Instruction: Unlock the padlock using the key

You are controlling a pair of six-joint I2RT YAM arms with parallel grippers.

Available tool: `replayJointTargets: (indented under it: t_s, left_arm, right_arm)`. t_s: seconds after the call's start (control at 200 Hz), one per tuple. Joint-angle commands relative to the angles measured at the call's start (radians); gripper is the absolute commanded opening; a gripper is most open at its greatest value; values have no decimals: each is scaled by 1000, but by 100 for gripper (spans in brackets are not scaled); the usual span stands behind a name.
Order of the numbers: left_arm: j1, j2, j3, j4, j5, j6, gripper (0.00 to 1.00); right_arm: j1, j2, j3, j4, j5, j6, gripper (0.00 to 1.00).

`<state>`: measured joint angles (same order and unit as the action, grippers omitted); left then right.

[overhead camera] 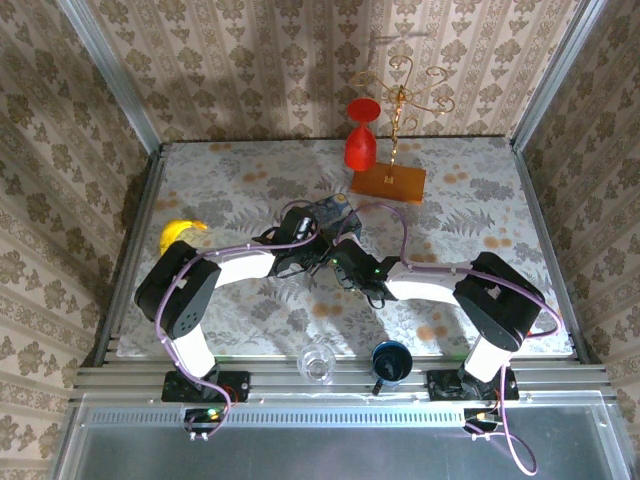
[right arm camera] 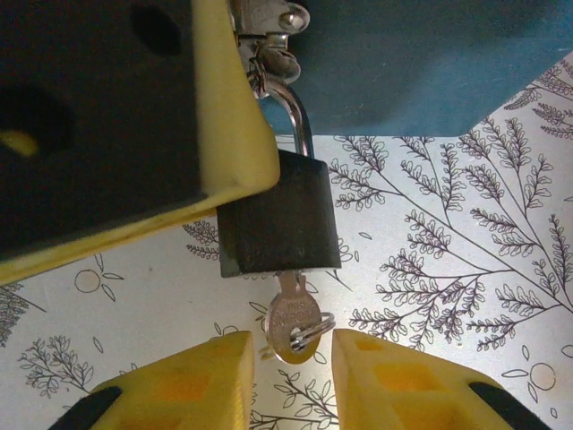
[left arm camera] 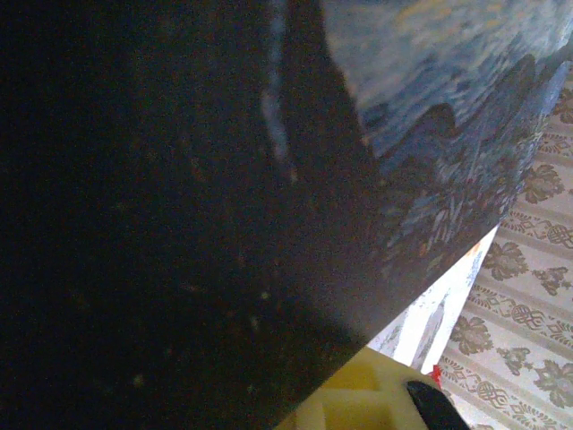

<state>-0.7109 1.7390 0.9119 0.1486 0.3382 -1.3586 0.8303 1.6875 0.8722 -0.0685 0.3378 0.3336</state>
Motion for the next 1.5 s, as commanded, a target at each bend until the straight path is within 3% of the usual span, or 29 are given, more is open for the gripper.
replayJointTargets:
  t_s: [0.0, 0.49, 0.64, 0.85, 0.96, 1.125, 1.496]
  left_arm:
    - [2, -8, 30, -19, 39, -18, 0]
    - [1, -2, 33, -28, 51, -17, 0]
    - [1, -2, 31, -26, 54, -18, 0]
    - [1, -5, 30, -24, 56, -19, 0]
    - [1, -6, 27, -22, 56, -20, 0]
    - [1, -7, 24, -18, 59, -18, 0]
    - [1, -11, 12, -7, 66, -16, 0]
  right_arm:
    - [7, 1, 19, 12, 49, -17, 27]
    - [-12, 18, 43, 28, 77, -20, 24]
    - [-18, 27, 51, 24, 76, -17, 15]
    - [-23, 30, 39, 27, 67, -4, 14]
    - [-27, 25, 30, 35, 52, 5, 6]
    - [-69, 1, -8, 95, -69, 31, 1]
    - [-202, -30, -64, 189, -398, 105, 0]
